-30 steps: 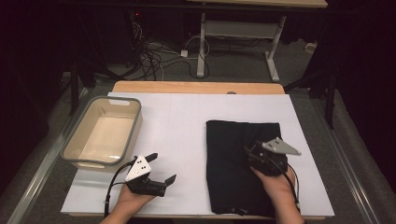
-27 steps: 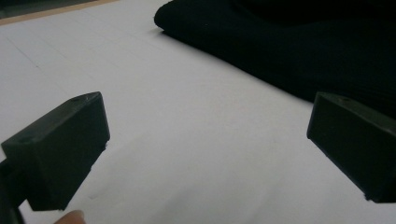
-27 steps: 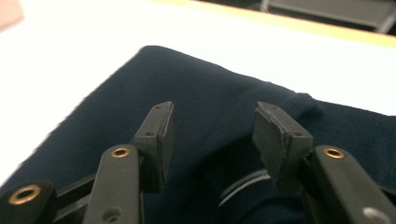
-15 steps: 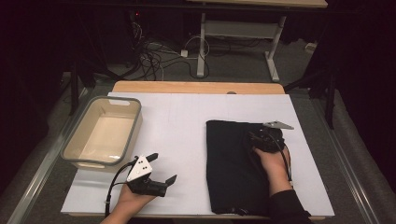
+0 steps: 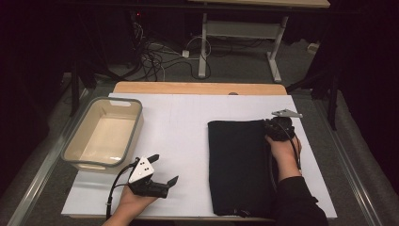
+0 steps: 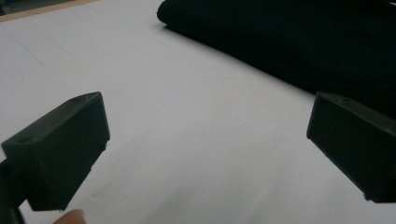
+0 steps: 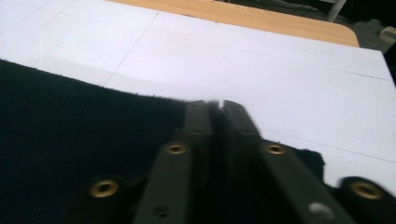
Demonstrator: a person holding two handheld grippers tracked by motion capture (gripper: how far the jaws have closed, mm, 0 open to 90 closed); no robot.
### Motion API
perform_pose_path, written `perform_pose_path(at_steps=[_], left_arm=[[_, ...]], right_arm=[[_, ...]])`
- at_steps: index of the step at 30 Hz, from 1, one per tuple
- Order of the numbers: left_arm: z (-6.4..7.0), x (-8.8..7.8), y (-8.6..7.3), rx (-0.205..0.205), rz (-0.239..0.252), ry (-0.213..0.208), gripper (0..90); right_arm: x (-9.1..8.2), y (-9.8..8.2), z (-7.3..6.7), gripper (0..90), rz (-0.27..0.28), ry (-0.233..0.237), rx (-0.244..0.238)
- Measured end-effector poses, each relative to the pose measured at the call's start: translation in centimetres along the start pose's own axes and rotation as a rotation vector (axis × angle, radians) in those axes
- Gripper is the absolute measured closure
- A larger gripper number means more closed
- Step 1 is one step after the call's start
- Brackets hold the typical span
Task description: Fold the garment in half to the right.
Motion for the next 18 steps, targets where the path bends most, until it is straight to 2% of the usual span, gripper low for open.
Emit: perform_pose_path(at_steps=[4,7,10,12,16,18], left_arm=[[0.0,0.0,0.0,-0.002,0.000,-0.002,0.0],[0.1,0.1,0.0,0.008,-0.008,0.003,0.0],[0.2,0.0,0.0,0.017,-0.004,0.011,0.0],[0.2,0.0,0.0,0.019,-0.003,0.014,0.0],[0.1,-0.1,0.0,0.013,0.006,0.014,0.0],[0.1,-0.1,0.0,0.009,0.008,0.006,0.0]], right_arm=[[-2.2,0.0,-0.4,60.5,0.023,0.025,0.017],[-4.3,-0.5,-1.0,51.0,0.033,0.062,0.041],[-5.9,-1.5,-2.1,43.5,0.028,0.088,0.025],[-6.0,-2.5,-2.4,42.5,-0.002,0.075,0.020],[-5.5,-4.6,-1.2,45.3,-0.067,0.048,0.059],[-5.2,-5.5,-0.8,46.0,-0.087,0.067,0.076]])
Point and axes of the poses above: each handheld gripper's, and its own axes: x roughly forward along the jaws, y roughly out of its top, z roughly to its right, the point moved 1 cm from there along x, roughly forward along the jaws, and after that the axes turned 13 degrees about z, right-handed, at the moved point
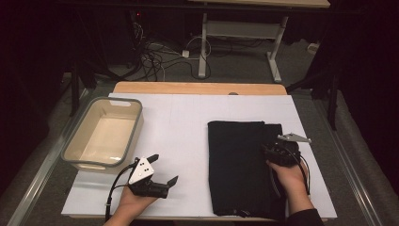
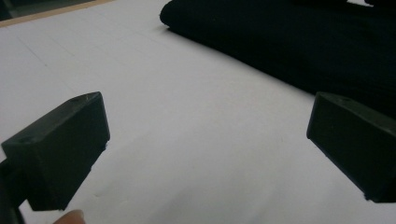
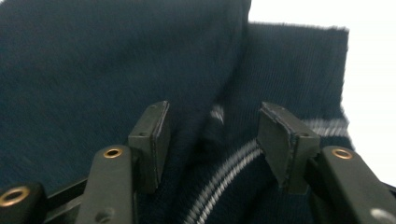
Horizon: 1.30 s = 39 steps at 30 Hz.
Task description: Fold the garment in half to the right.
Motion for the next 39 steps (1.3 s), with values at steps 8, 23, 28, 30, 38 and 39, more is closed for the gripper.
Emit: perform_pose_path(at_steps=[8,23,28,30,38,39], left_arm=[[0.0,0.0,0.0,-0.006,0.005,-0.001,0.0],[0.0,0.0,0.0,-0.001,0.003,-0.002,0.0],[0.0,0.0,0.0,0.003,-0.001,0.001,0.0],[0.0,0.0,0.0,0.003,-0.002,0.000,0.0],[0.1,0.0,0.0,0.011,-0.005,0.007,0.0],[0.1,0.0,0.0,0.011,-0.005,0.007,0.0]], right_arm=[[-0.2,-0.6,-0.4,58.4,0.016,0.027,-0.041],[0.1,-0.1,-0.6,53.5,0.029,0.008,-0.071],[0.5,0.4,-1.1,55.7,0.029,-0.009,-0.127],[0.6,0.3,-1.2,54.4,0.014,-0.010,-0.110],[0.4,0.0,-1.1,71.3,-0.012,0.059,-0.028],[0.3,-0.1,-1.2,75.4,-0.008,0.063,-0.035]])
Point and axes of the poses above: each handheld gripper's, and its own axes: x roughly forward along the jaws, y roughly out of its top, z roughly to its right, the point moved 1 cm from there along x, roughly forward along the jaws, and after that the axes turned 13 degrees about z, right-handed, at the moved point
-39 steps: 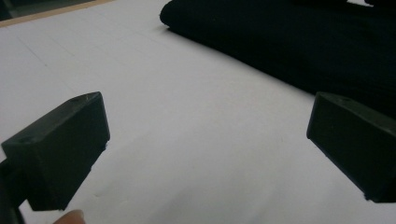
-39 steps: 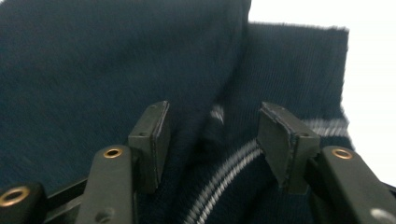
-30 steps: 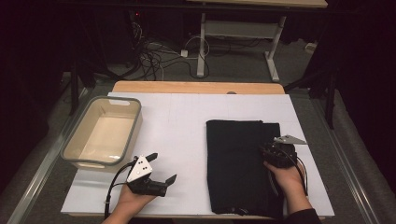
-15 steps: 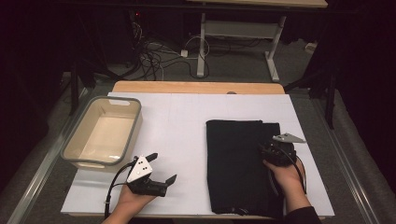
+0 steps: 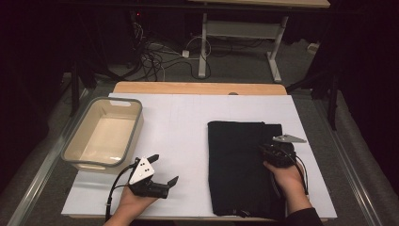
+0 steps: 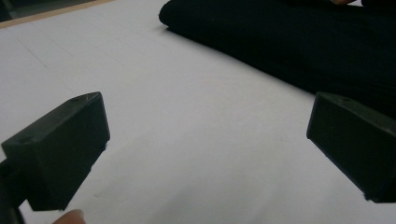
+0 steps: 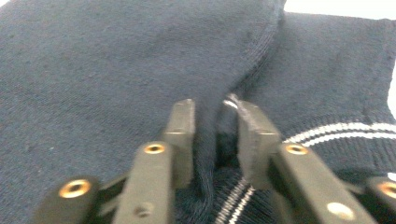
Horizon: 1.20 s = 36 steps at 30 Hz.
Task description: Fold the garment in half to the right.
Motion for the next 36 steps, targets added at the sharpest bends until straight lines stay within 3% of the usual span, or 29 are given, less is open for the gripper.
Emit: perform_pose_path(at_steps=[7,14,17,22,25,27,31,36], left_arm=[[0.0,0.0,0.0,-0.006,0.006,-0.002,0.0],[0.0,-0.1,0.0,-0.007,0.009,-0.001,0.0],[0.0,-0.1,0.0,-0.007,0.006,-0.002,0.0],[-0.1,-0.1,0.0,-0.007,0.007,-0.005,0.0],[-0.1,-0.1,0.0,-0.006,0.009,-0.007,0.0],[-0.1,-0.1,0.0,-0.006,0.009,-0.008,0.0],[-0.1,0.0,0.0,-0.007,0.005,-0.009,0.0],[0.0,0.0,0.0,-0.002,-0.001,-0.002,0.0]], right_arm=[[-0.6,-0.1,-0.4,81.3,0.047,-0.029,-0.042],[-4.4,3.0,0.8,81.3,0.178,-0.088,-0.049],[-5.2,3.3,2.1,81.2,0.173,-0.131,-0.046],[-4.1,1.1,4.8,81.0,0.109,-0.201,0.015],[-3.2,-0.4,5.7,76.5,0.069,-0.196,0.054],[-3.3,-0.5,5.5,62.3,0.086,-0.181,0.046],[-5.5,-0.5,4.6,53.0,0.135,-0.128,0.048],[-9.2,-2.9,2.2,50.5,0.145,-0.063,0.016]])
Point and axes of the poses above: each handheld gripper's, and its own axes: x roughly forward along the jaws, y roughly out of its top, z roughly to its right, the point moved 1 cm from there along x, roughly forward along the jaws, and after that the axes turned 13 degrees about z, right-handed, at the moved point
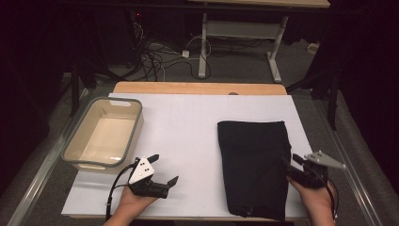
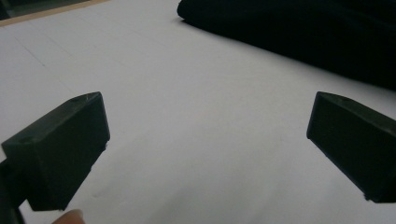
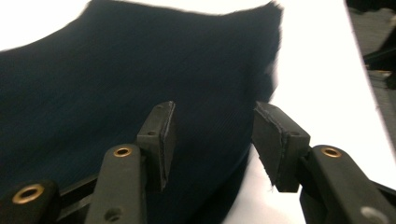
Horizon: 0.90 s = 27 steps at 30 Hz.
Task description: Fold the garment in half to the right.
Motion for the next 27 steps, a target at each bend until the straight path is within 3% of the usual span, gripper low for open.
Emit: perform_pose_path(at_steps=[5,9,11,13,17,23,27], left_arm=[[0.1,-0.2,0.0,0.005,0.015,0.004,0.0],[0.1,-0.2,0.0,0.006,0.014,0.005,0.0],[0.1,-0.1,0.0,0.007,0.011,0.003,0.0],[0.1,-0.1,0.0,0.009,0.010,0.000,0.0],[0.1,0.0,0.0,0.015,0.000,-0.002,0.0],[0.1,0.0,0.0,0.017,-0.004,-0.009,0.0],[0.1,0.0,0.0,0.015,-0.001,-0.007,0.0]], right_arm=[[-4.1,-2.4,-2.7,50.5,0.015,0.031,-0.016],[-6.3,-4.2,-4.1,49.9,0.058,0.072,0.018],[-6.6,-4.6,-4.4,49.5,0.049,0.079,-0.011],[-6.3,-4.9,-4.3,49.5,0.041,0.088,0.015],[-5.3,-4.9,-4.5,53.9,0.015,0.098,0.013],[-5.0,-5.2,-4.7,75.9,0.008,0.119,-0.003],[-5.7,-4.9,-4.6,80.3,0.021,0.096,-0.016]])
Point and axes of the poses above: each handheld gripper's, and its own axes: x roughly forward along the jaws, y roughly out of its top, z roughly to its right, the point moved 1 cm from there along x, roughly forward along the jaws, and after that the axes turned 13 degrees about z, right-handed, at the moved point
